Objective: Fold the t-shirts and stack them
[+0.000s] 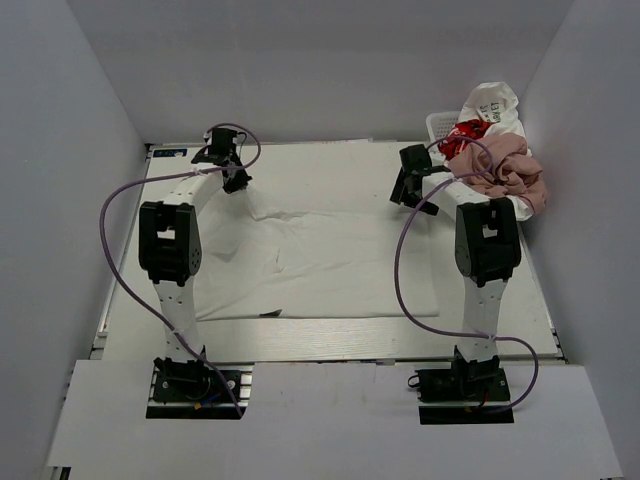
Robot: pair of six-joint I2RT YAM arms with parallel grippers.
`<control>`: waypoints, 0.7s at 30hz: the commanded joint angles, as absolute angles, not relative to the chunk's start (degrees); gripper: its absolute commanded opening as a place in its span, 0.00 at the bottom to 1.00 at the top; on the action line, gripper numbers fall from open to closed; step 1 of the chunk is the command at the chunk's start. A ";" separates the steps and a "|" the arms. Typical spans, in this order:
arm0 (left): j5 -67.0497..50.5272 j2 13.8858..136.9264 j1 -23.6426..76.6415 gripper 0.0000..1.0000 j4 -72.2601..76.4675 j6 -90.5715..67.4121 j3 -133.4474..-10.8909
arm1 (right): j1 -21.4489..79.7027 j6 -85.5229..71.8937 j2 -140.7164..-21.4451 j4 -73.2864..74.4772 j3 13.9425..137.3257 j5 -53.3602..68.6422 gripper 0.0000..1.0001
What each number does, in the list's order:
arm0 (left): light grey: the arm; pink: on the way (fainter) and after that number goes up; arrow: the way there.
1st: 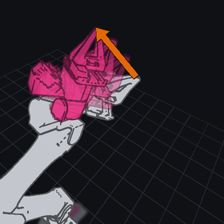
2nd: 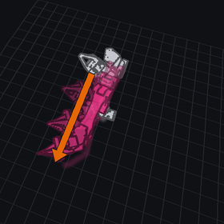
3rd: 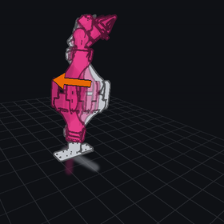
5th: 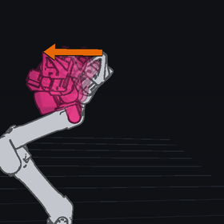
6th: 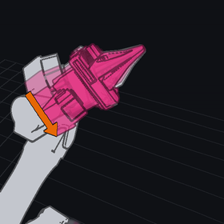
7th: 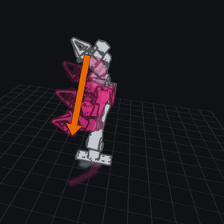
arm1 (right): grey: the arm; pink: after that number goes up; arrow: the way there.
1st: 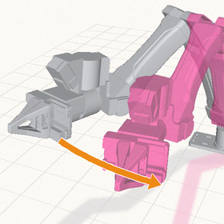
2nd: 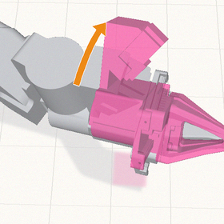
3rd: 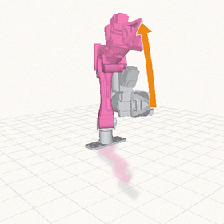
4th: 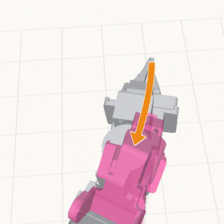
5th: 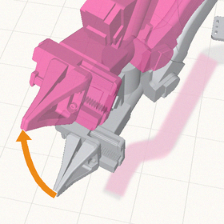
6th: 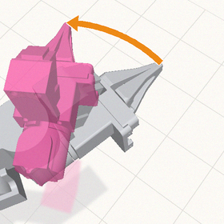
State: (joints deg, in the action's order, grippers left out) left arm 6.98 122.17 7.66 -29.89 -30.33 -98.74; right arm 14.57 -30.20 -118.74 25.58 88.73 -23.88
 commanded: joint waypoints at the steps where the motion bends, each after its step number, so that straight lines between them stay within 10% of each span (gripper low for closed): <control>1: 7.56 117.07 7.65 0.00 -28.21 -29.53 -97.38 | 13.80 -29.09 -121.29 26.89 91.84 -28.39 0.88; 8: 8.17 113.48 7.65 0.00 -29.44 -29.00 -94.14 | 13.62 -27.16 -124.19 23.47 92.20 -26.46 0.78; 16: 10.19 107.59 8.17 0.00 -33.83 -29.53 -88.69 | 14.06 -24.97 -119.81 18.91 86.14 -25.84 0.00; 21: 10.99 100.91 8.70 0.00 -36.83 -31.81 -81.76 | 14.06 -20.75 -114.19 14.61 83.15 -25.22 0.00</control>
